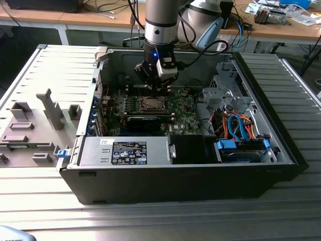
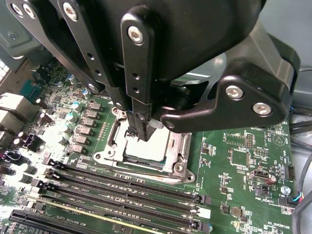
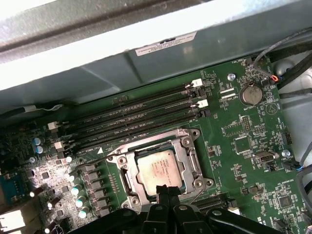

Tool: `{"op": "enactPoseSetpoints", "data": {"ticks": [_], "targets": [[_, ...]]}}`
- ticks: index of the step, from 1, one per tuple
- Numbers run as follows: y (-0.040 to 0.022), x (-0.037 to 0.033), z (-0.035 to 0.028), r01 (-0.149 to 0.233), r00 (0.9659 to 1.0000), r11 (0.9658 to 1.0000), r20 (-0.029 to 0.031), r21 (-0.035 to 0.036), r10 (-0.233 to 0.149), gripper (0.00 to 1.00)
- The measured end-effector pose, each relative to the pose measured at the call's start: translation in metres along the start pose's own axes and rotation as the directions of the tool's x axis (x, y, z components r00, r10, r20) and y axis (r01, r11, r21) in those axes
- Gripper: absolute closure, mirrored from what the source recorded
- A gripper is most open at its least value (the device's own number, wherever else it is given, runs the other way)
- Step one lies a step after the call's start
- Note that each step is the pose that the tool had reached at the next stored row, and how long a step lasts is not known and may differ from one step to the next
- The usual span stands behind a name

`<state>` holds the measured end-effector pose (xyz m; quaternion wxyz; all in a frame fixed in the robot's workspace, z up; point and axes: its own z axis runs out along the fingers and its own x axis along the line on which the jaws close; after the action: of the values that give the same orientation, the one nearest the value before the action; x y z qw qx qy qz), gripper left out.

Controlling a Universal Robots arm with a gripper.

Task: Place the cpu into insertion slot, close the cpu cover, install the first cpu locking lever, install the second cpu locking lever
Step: 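Install the first cpu locking lever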

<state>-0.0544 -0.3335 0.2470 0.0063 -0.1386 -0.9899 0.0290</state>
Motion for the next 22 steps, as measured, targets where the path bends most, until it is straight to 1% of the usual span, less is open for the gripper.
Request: {"op": "enactPoseSetpoints", "data": {"ticks": [22], "targets": [[0.0000, 0.0000, 0.0000, 0.015, 0.9999, 0.9999, 0.0009, 0.0000, -0.015, 0.89]]}}
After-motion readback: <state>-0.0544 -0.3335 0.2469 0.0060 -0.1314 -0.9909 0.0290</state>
